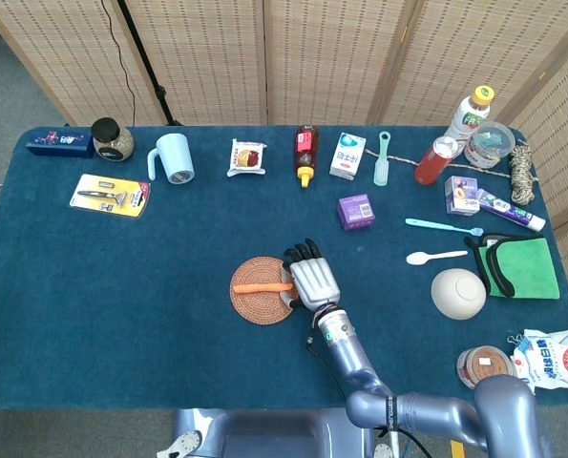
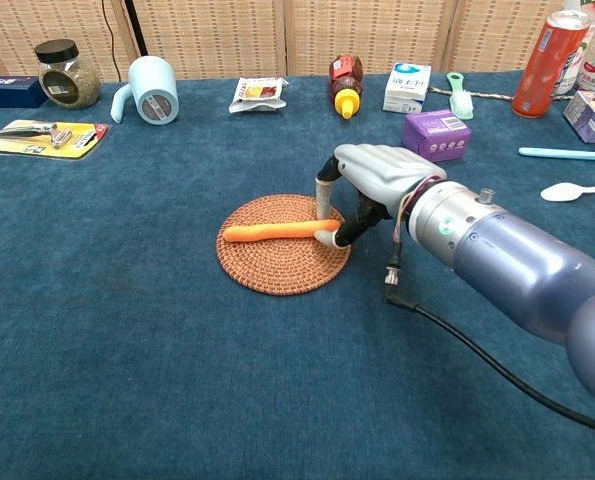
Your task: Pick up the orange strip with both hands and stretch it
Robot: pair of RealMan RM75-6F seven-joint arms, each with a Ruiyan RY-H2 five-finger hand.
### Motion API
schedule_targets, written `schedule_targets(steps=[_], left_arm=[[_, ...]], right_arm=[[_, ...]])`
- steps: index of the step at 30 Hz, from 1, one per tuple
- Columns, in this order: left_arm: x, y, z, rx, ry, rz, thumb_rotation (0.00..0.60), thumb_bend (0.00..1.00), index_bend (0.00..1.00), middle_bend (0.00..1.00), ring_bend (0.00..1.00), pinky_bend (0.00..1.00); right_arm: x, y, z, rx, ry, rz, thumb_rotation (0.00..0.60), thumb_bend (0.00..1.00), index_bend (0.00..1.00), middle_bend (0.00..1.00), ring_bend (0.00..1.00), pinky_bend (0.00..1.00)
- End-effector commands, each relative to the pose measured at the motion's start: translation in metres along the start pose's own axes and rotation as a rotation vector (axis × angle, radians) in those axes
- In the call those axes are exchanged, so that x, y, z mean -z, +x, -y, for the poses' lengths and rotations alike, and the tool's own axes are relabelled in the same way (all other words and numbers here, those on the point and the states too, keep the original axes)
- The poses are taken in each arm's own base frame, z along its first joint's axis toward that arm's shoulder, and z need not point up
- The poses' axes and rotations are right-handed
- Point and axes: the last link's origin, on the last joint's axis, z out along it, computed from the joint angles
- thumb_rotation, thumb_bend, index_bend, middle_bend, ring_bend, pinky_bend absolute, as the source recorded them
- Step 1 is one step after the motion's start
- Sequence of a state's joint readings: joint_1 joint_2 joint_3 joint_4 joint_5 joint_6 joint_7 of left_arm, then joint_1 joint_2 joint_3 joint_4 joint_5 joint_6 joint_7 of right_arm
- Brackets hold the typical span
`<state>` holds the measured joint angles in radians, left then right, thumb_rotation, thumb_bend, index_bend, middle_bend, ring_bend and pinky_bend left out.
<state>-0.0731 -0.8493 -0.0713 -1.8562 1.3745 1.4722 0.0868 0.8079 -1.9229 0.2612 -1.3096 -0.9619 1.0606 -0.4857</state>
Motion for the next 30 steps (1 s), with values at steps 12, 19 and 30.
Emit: schedule_targets(steps=[12,19,30], left_arm=[[0.003,0.001,0.005,0.002,0.015,-0.005,0.6,0.45,0.15,0.05,0.07,0.01],[0.002,0.0,0.003,-0.002,0.001,0.0,0.6,0.45,0.15,0.05,0.07,0.01],[-0.01,-0.002,-0.019,-0.022,-0.098,0.012,0.6,0.45,0.17,0.05,0.07,0.01]], right_arm=[[-0.001,-0.007,-0.002,-0.018,-0.007,-0.002,0.6,0.41,0.61,0.29,0.22,0.0],[0.001,-0.002,-0.001,-0.059,0.009,-0.013,0.6,0.51,0.67,0.36,0.3,0.0],[0.016,0.017,0.001,-0.202,0.035,-0.009,0.6,0.51,0.67,0.38,0.32,0.01]])
